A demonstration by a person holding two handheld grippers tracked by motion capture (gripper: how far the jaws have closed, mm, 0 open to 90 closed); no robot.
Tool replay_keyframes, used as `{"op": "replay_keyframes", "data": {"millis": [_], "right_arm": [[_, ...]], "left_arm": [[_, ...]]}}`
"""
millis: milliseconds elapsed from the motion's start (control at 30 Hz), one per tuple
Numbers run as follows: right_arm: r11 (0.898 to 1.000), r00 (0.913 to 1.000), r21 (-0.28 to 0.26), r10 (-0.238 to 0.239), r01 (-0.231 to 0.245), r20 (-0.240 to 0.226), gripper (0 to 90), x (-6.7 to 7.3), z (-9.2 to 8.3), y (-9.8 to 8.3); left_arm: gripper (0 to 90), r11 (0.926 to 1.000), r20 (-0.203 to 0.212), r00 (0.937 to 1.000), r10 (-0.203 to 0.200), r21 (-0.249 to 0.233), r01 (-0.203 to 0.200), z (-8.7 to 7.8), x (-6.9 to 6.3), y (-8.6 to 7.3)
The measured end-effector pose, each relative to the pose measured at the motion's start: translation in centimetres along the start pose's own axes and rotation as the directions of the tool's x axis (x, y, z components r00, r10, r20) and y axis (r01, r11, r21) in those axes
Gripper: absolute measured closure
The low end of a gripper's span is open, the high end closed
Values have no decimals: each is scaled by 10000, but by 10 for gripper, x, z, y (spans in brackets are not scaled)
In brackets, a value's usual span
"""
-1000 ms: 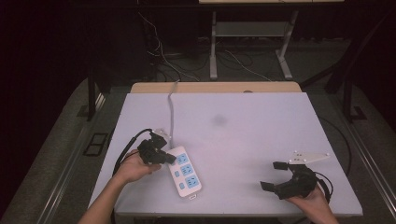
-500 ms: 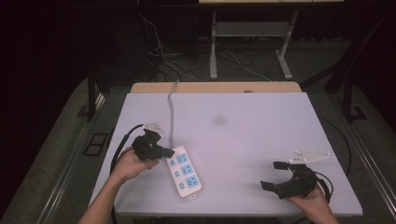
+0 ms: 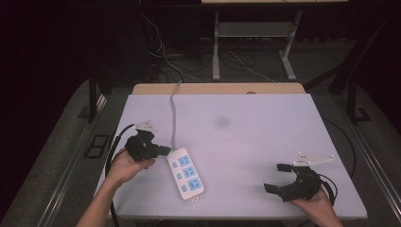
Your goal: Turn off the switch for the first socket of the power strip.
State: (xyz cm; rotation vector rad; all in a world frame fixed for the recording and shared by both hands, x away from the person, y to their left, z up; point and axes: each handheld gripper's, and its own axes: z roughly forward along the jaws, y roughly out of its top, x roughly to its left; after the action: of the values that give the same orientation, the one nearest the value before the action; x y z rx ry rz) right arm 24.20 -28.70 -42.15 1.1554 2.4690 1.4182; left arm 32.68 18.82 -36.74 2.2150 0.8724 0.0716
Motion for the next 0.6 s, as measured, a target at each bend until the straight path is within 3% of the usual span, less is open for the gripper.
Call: {"op": "replay_keyframes", "data": {"millis": [333,600], "right_arm": [[10000,10000,-36,8,-8,-36,4,0,0,0],[10000,10000,-11,-37,37,-79,4,1,1,0]], "left_arm": [[882,9969,-300,9991,-296,-739,273,-21,-3,-6],[851,9816,-401,9956,-848,-1751,766,-35,-5,-20]]}}
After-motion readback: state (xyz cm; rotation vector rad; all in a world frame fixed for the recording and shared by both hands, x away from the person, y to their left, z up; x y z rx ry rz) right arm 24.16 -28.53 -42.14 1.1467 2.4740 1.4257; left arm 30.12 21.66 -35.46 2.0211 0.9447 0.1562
